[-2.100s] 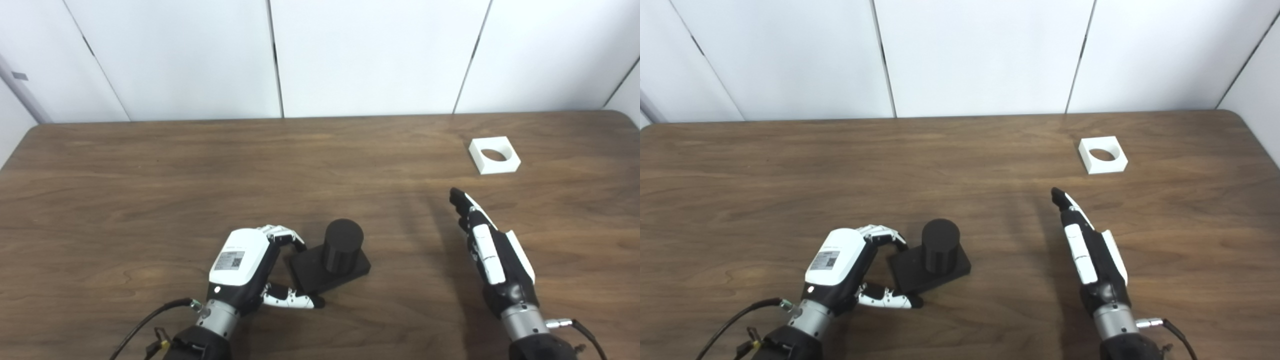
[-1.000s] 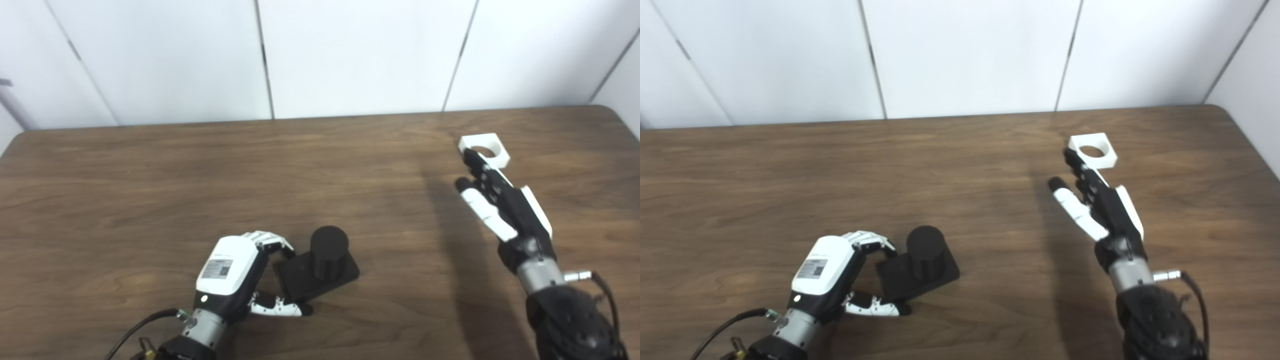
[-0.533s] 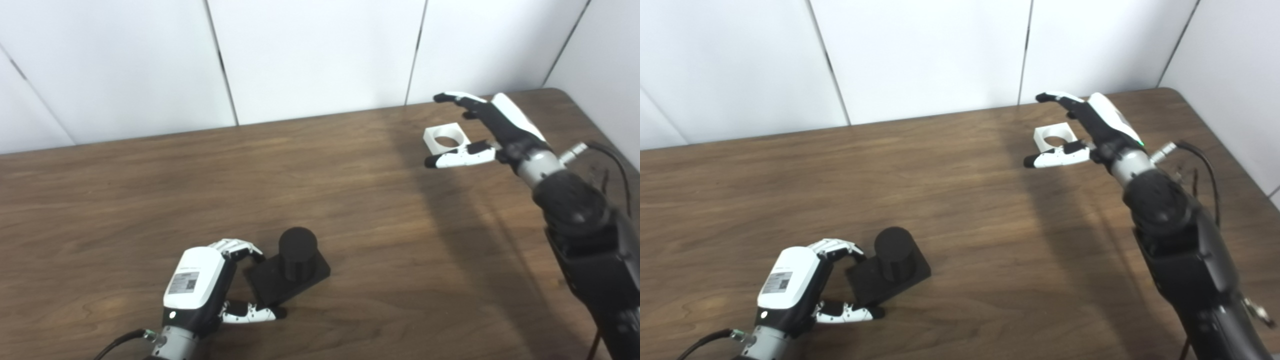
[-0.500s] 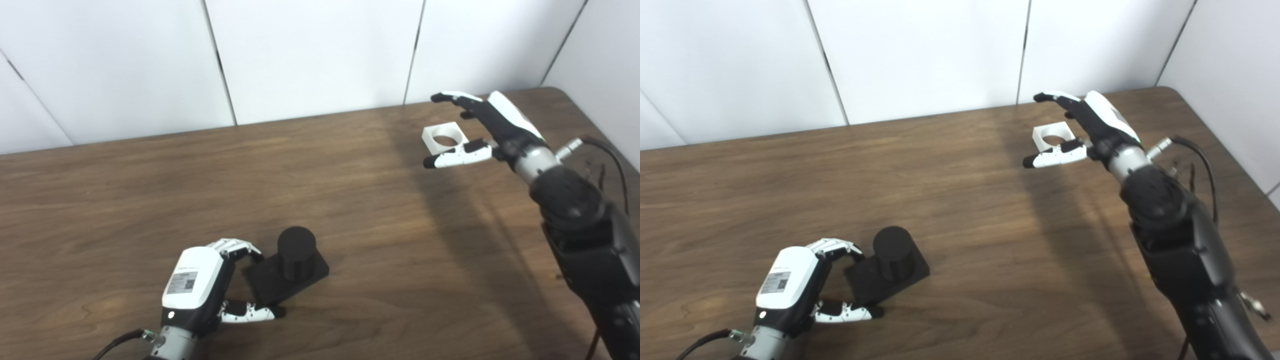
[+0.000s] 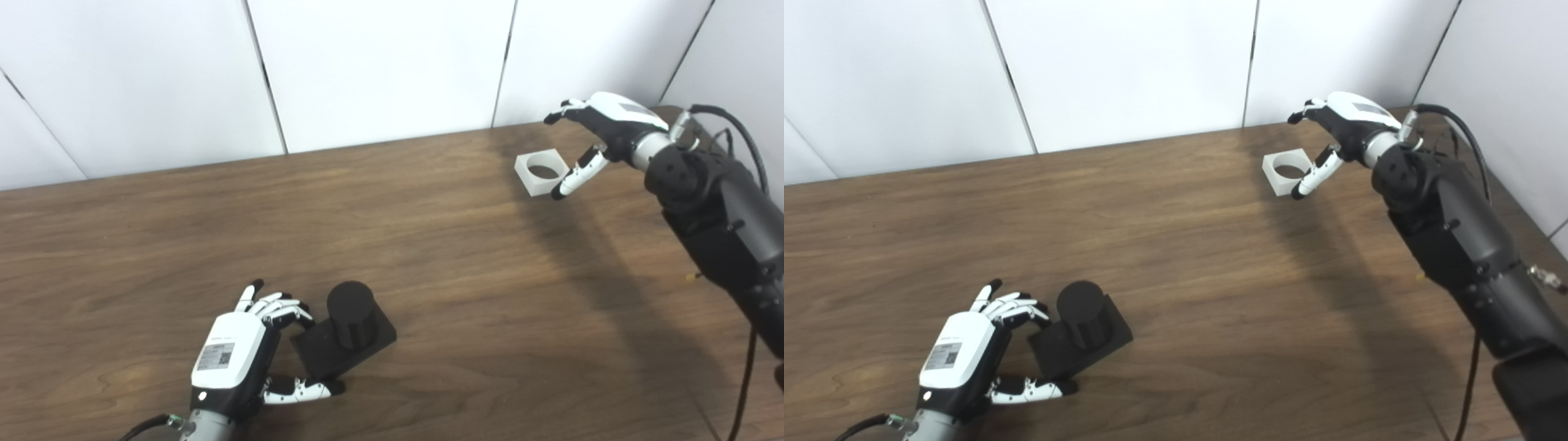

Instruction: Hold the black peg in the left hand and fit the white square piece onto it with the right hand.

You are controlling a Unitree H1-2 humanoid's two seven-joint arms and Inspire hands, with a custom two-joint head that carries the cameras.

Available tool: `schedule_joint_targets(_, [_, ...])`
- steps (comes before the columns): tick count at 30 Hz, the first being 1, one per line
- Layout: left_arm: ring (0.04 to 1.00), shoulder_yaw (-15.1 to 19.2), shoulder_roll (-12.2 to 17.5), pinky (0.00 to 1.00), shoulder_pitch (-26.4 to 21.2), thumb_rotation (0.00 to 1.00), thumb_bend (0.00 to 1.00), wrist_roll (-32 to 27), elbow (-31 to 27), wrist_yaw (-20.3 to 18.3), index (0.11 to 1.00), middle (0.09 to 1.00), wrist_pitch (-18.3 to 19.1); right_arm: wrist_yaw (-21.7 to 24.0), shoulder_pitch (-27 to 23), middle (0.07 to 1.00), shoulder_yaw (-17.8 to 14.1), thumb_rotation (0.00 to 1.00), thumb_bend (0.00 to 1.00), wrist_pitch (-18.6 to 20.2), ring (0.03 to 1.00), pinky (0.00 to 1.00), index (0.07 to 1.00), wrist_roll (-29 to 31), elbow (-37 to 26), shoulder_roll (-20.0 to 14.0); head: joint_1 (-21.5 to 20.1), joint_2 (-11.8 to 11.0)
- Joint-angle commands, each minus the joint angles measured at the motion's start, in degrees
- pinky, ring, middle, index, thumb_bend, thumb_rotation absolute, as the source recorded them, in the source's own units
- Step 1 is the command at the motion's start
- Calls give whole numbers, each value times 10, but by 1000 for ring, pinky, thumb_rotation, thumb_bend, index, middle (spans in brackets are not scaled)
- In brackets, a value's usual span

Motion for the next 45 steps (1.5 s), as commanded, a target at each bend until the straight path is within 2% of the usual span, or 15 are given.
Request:
schedule_joint_targets(1, [843, 3, 18, 1000, 6, 50, 522, 25, 16, -14, 486, 753, 15, -4, -39, 988, 3, 158, 930, -18, 1000, 1000, 852, -16, -1, -22, 2, 0])
schedule_joint_targets(12, [834, 2, 16, 1000, 6, 51, 522, 26, 13, -14, 486, 749, 16, -2, -75, 983, 27, 176, 963, -52, 1000, 1000, 852, -23, 59, -25, -3, -4])
schedule_joint_targets(18, [831, 2, 14, 1000, 6, 51, 522, 22, 16, -15, 486, 746, 17, -3, -77, 988, 34, 180, 970, -53, 1000, 1000, 859, -25, 70, -19, 0, -6])
schedule_joint_targets(26, [822, 3, 14, 974, 6, 50, 522, 18, 13, -15, 486, 742, 15, -31, -83, 982, 52, 188, 948, -79, 1000, 1000, 863, -35, 122, -5, 0, -3])
schedule_joint_targets(31, [818, 4, 15, 958, 9, 50, 522, 14, 9, -15, 486, 739, 13, -27, -88, 981, 65, 174, 914, -74, 1000, 1000, 869, -45, 133, 5, -1, -1])
schedule_joint_targets(39, [815, 4, 15, 951, 13, 50, 522, 14, 5, -18, 486, 737, 15, -49, -96, 977, 75, 242, 914, -86, 1000, 1000, 871, -50, 180, 22, 2, 2])
schedule_joint_targets(45, [817, 3, 13, 949, 17, 49, 522, 18, -3, -22, 486, 737, 20, -58, -93, 983, 75, 291, 887, -92, 1000, 1000, 872, -50, 192, 27, 5, 3])
